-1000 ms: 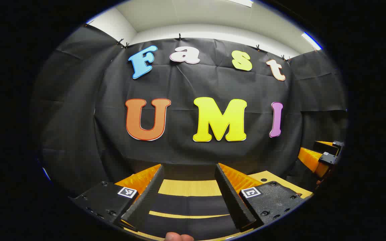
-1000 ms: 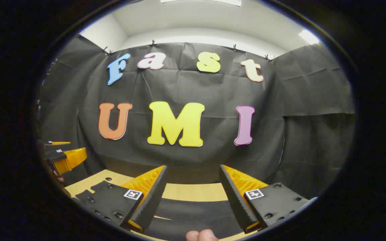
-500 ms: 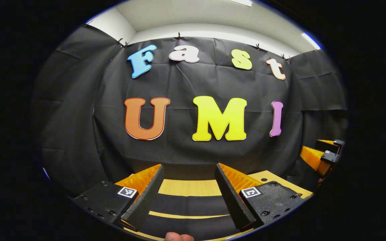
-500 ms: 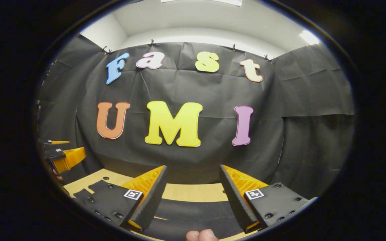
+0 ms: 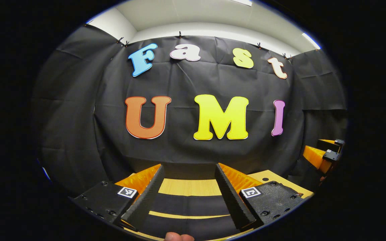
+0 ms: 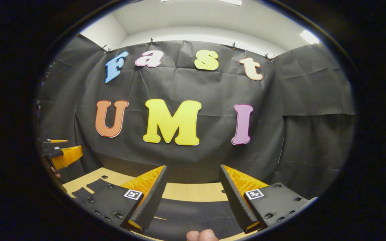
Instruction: Grasp the waist and the cuffs of the jeans and fold them to make the two legs overlap; first hold the waist and fold one-third of the jeans toward the cuffs, then hold the cuffs and fold the remaining one-third in the same direction to finish folding.
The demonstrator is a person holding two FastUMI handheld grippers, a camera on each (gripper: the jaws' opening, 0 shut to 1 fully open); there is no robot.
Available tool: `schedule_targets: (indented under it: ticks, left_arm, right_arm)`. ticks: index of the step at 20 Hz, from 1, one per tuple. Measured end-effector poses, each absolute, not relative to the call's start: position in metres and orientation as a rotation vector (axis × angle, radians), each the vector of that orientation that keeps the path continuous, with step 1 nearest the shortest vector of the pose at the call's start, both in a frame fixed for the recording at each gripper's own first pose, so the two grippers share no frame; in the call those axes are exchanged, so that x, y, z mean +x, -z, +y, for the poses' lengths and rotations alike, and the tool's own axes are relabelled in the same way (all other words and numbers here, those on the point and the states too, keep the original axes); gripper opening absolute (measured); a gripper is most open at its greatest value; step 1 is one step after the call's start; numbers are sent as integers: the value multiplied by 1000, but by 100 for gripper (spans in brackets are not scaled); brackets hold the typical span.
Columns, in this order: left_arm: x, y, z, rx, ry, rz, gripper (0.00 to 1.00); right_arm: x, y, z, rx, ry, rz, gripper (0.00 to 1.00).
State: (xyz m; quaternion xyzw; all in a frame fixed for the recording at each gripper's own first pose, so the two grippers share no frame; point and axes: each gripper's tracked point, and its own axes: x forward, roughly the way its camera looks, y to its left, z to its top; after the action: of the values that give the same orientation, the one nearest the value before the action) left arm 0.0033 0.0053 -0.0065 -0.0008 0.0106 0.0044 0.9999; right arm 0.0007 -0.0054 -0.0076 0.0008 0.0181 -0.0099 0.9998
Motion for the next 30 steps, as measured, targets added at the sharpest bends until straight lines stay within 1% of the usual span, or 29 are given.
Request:
schedule_targets:
  ticks: [2,3,6,7,10,13,16,18,20,21,22,23,24,26,27,28,29,30]
  left_arm:
    - [-3,15,13,-37,-47,65,97]
    - [-6,19,19,-54,-75,88,97]
    - [-20,35,38,-91,-174,161,97]
    - [-26,43,43,-111,-200,190,97]
    - [-47,74,45,-236,-236,316,98]
    - [-78,113,46,-406,-358,469,99]
    - [-99,140,35,-682,-478,574,99]
    - [-113,142,23,-916,-570,581,99]
    - [-121,131,13,-1114,-664,554,99]
    - [-122,121,6,-1179,-693,535,99]
    - [-122,110,-2,-1220,-710,523,100]
    - [-122,99,-14,-1241,-721,529,99]
    - [-119,122,10,-1264,-714,536,99]
    - [-113,127,6,-1281,-710,546,99]
    - [-105,126,10,-1285,-708,529,99]
    - [-106,125,10,-1278,-707,528,99]
    - [-101,127,13,-1268,-706,532,99]
    - [-95,128,14,-1258,-705,537,99]
  right_arm:
    - [9,29,-25,3,15,97,95]
    - [11,37,-42,4,32,130,95]
    - [6,68,-102,-4,108,225,94]
    - [4,80,-120,-6,128,260,95]
    - [-12,134,-182,52,189,405,95]
    - [-27,207,-221,258,252,603,94]
    - [-46,267,-247,609,347,729,95]
    - [-55,301,-261,774,427,775,93]
    - [-61,324,-274,842,486,793,94]
    - [-62,330,-278,860,499,804,91]
    - [-61,336,-279,871,506,813,94]
    - [-58,342,-280,883,507,821,94]
    - [-56,346,-282,892,509,826,94]
    - [-51,351,-283,889,511,839,94]
    - [-49,353,-283,879,509,845,92]
    - [-45,355,-282,867,508,853,94]
    - [-41,357,-282,856,506,860,92]
    - [-39,363,-282,845,508,868,92]
